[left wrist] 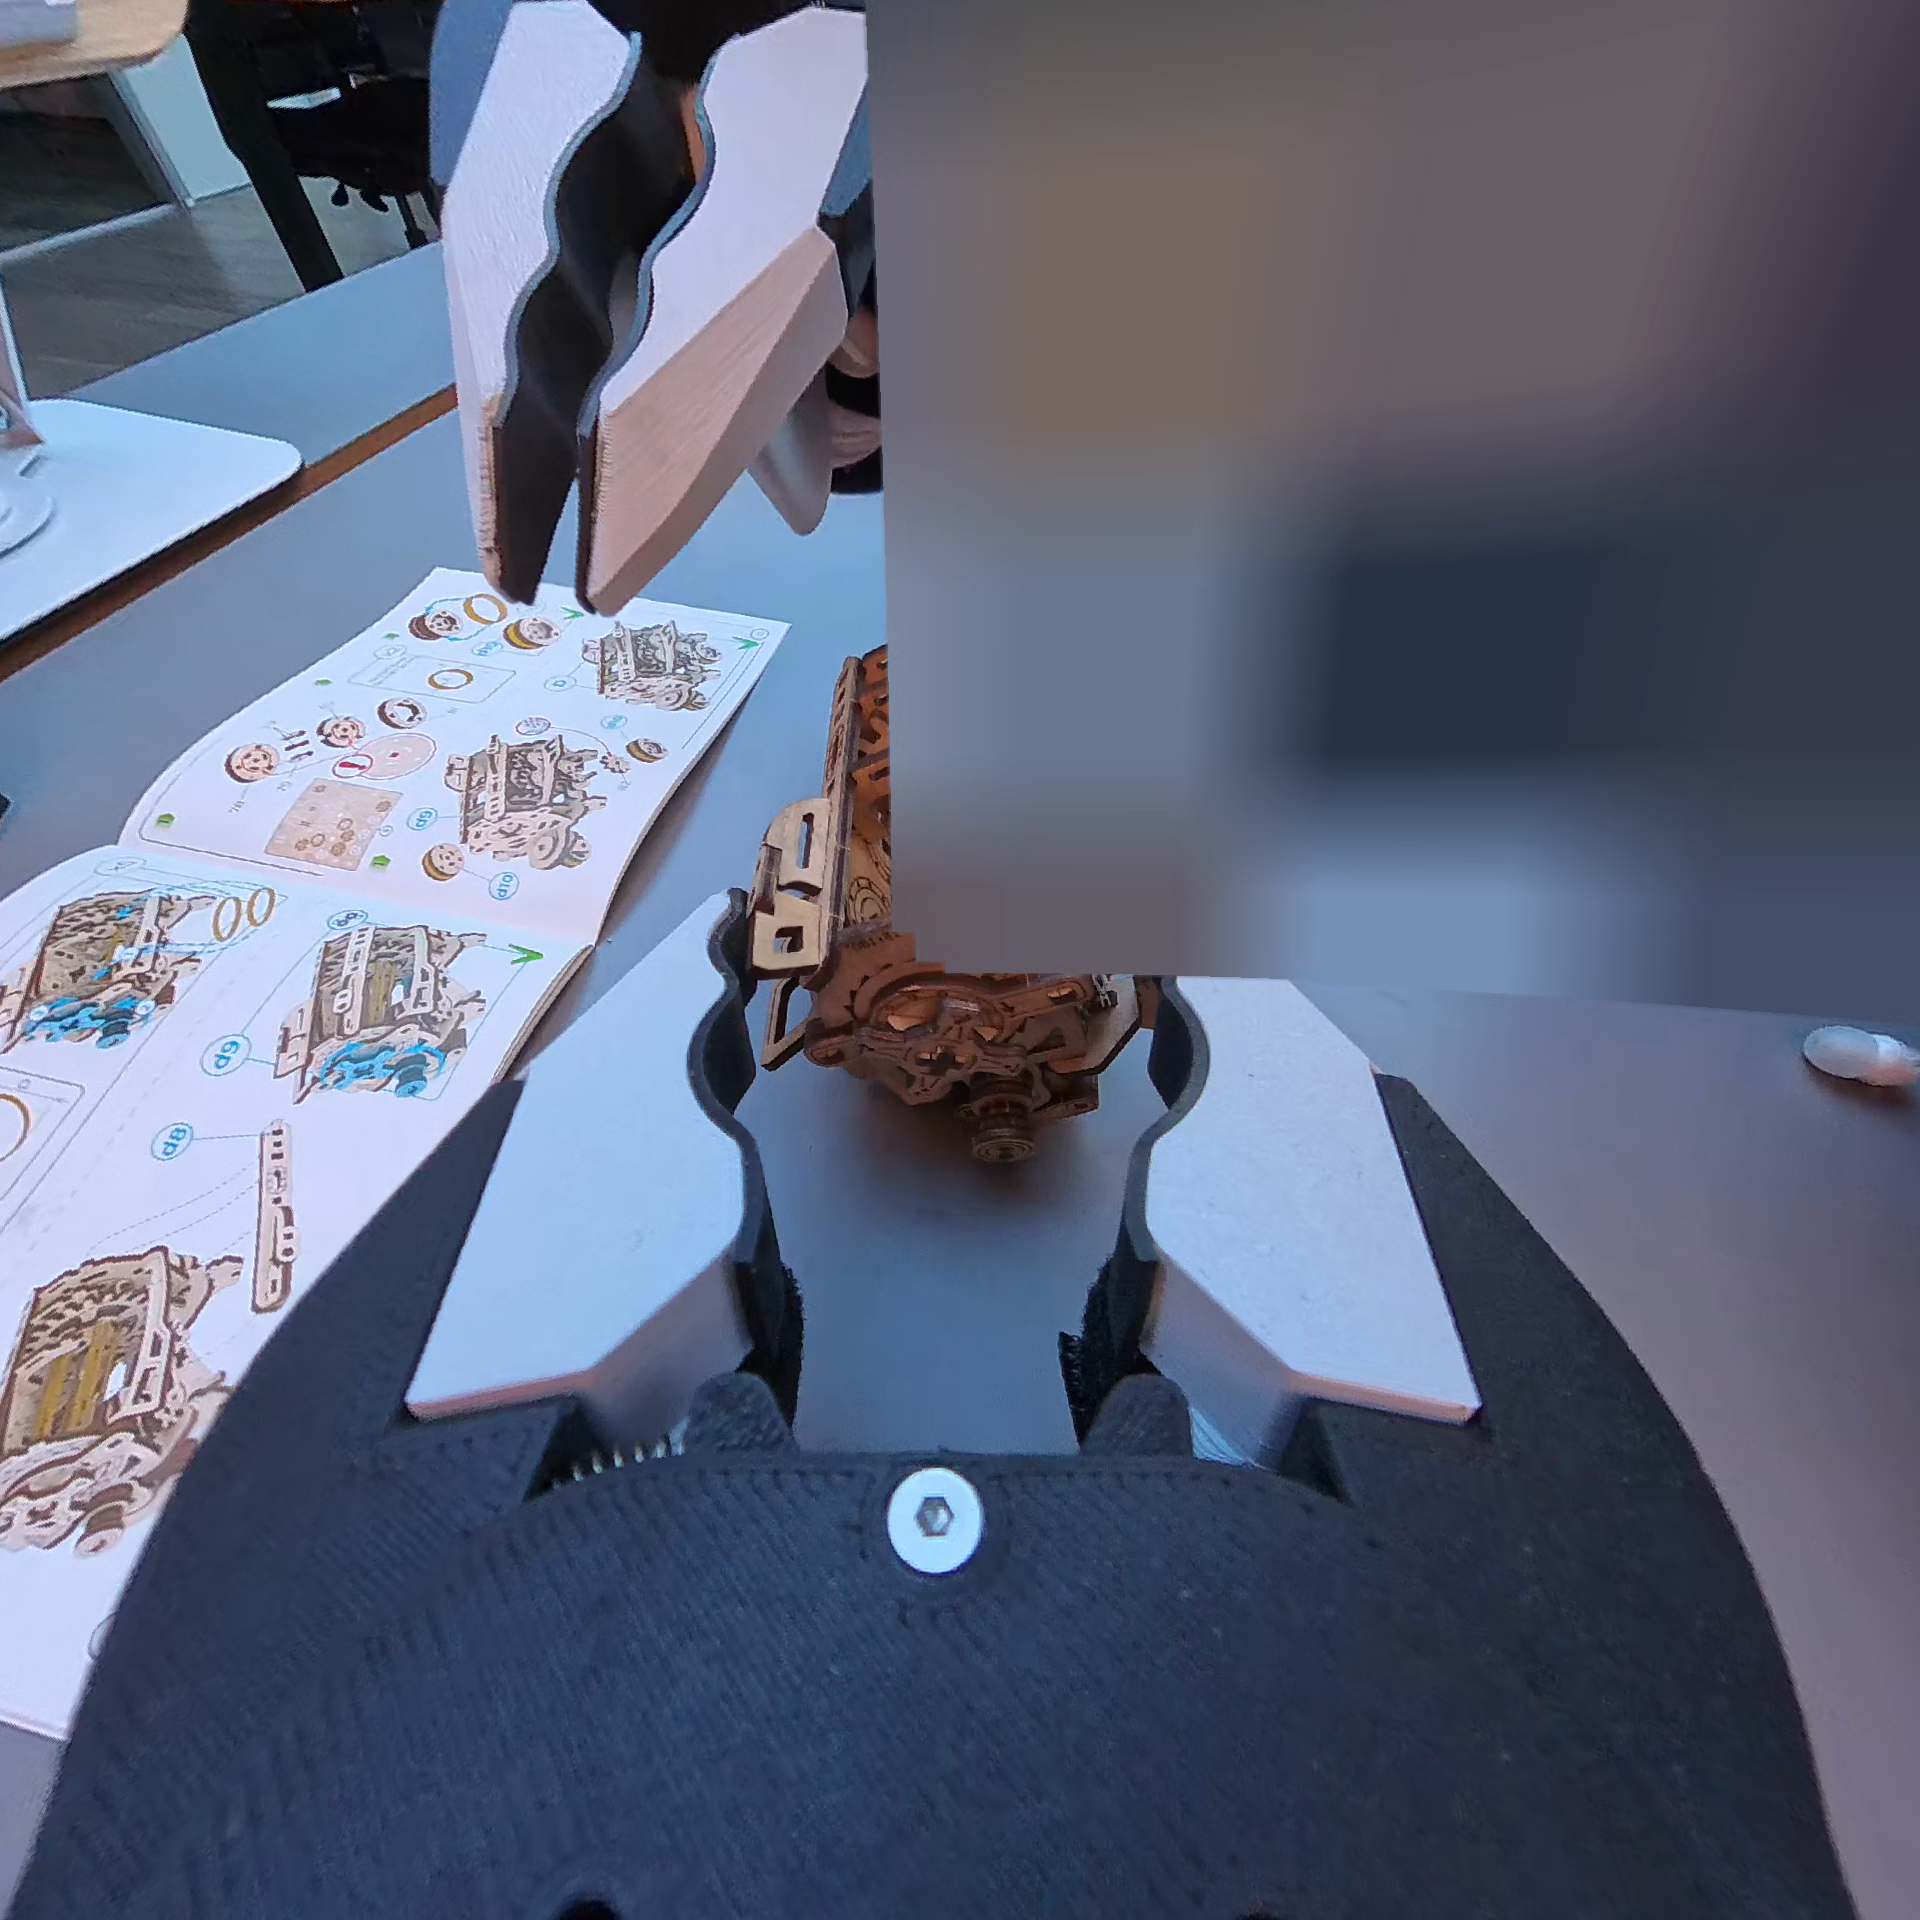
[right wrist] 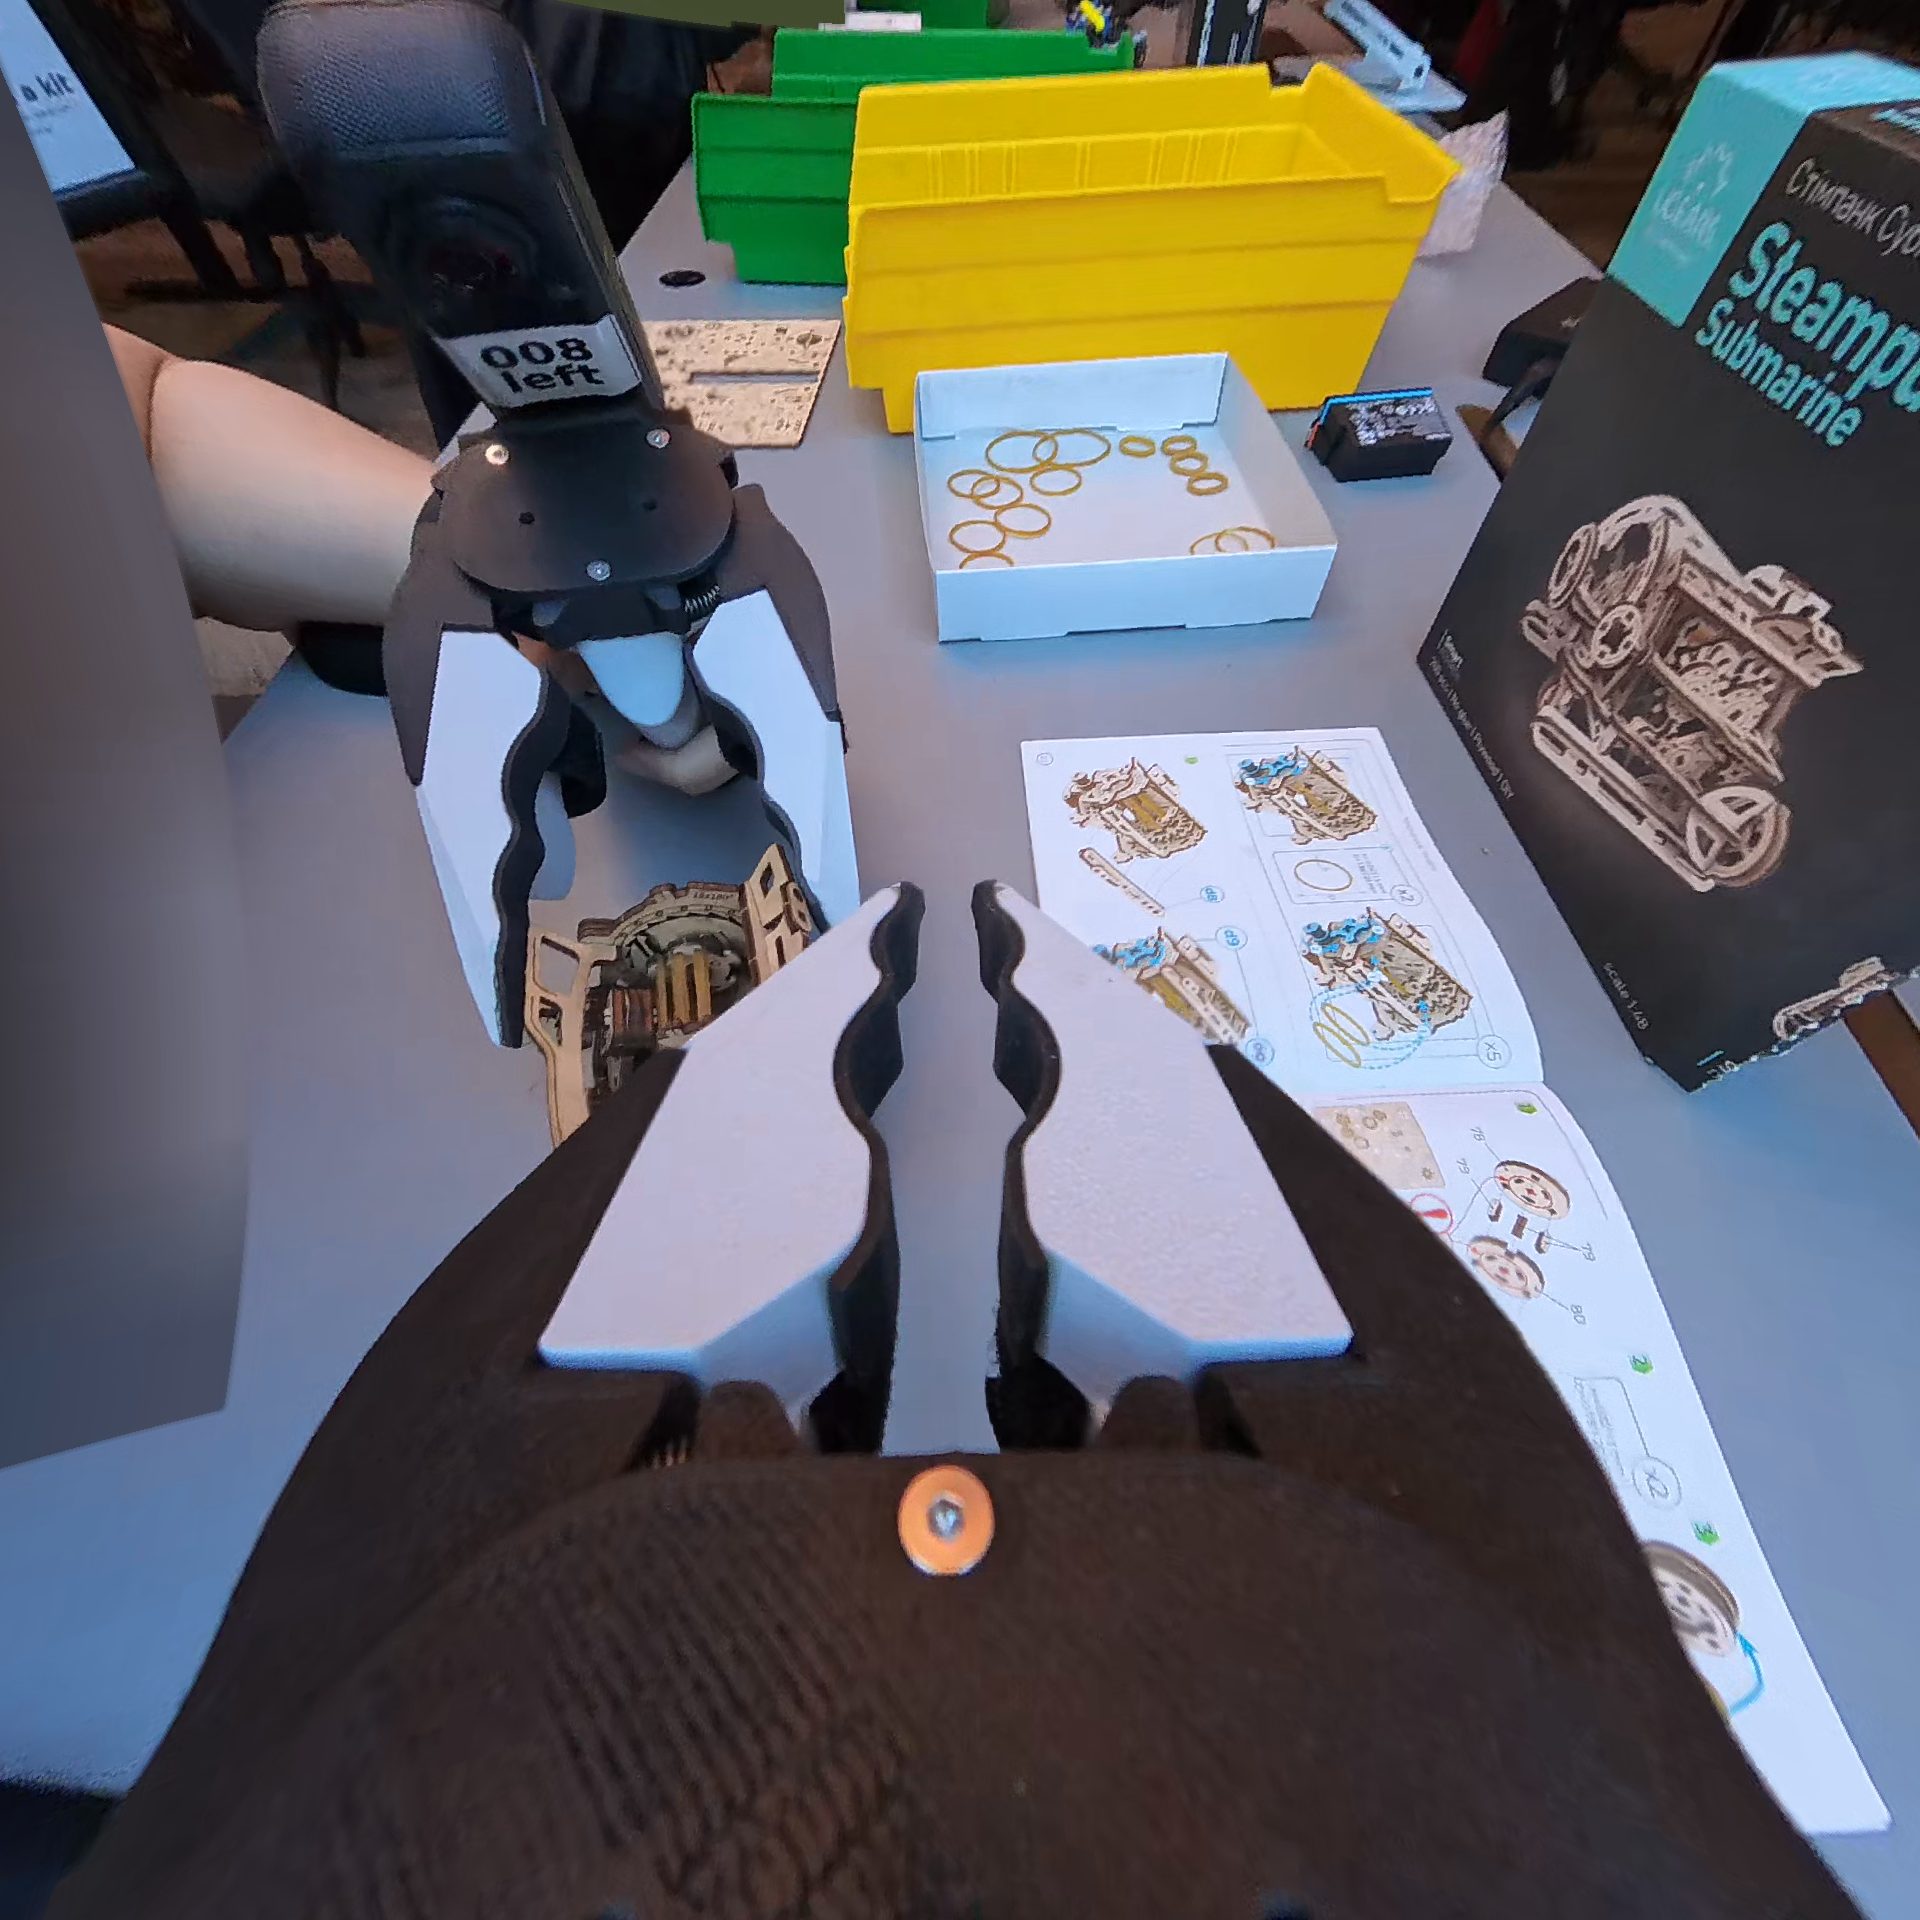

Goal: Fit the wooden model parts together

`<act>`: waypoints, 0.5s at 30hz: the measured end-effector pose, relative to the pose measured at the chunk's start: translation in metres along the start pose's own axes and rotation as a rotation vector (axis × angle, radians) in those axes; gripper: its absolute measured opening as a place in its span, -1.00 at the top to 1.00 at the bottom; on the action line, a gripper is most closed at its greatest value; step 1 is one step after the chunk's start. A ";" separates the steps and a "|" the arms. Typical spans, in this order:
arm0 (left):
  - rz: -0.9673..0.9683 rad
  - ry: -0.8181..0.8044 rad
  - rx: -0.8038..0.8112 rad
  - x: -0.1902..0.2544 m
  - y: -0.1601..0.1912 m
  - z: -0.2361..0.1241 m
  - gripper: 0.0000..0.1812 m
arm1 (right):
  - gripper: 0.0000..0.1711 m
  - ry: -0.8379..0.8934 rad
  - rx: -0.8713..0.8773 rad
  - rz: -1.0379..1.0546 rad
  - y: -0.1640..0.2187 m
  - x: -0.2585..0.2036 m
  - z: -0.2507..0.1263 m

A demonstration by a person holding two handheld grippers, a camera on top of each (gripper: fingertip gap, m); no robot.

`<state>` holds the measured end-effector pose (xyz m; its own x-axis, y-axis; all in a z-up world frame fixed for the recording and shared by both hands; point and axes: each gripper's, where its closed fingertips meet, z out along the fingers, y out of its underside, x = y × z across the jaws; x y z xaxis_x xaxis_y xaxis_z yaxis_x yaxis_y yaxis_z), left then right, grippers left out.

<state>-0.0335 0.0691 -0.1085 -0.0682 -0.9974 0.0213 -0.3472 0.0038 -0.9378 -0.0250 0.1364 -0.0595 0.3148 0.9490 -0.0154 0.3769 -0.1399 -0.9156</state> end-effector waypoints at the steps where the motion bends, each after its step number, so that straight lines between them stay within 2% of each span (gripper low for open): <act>1: -0.010 0.003 -0.001 -0.001 0.000 0.000 0.16 | 0.90 0.007 0.024 -0.001 -0.001 0.001 0.001; 6: -0.051 0.023 0.002 -0.002 0.001 -0.003 0.16 | 0.90 0.060 0.060 -0.012 0.002 0.009 0.008; 15: -0.207 0.082 0.015 -0.007 0.001 -0.007 0.17 | 0.91 0.038 0.024 -0.017 0.013 0.005 0.018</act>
<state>-0.0396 0.0762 -0.1073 -0.0727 -0.9676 0.2418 -0.3480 -0.2026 -0.9154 -0.0341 0.1442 -0.0782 0.3416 0.9397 0.0147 0.3615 -0.1169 -0.9250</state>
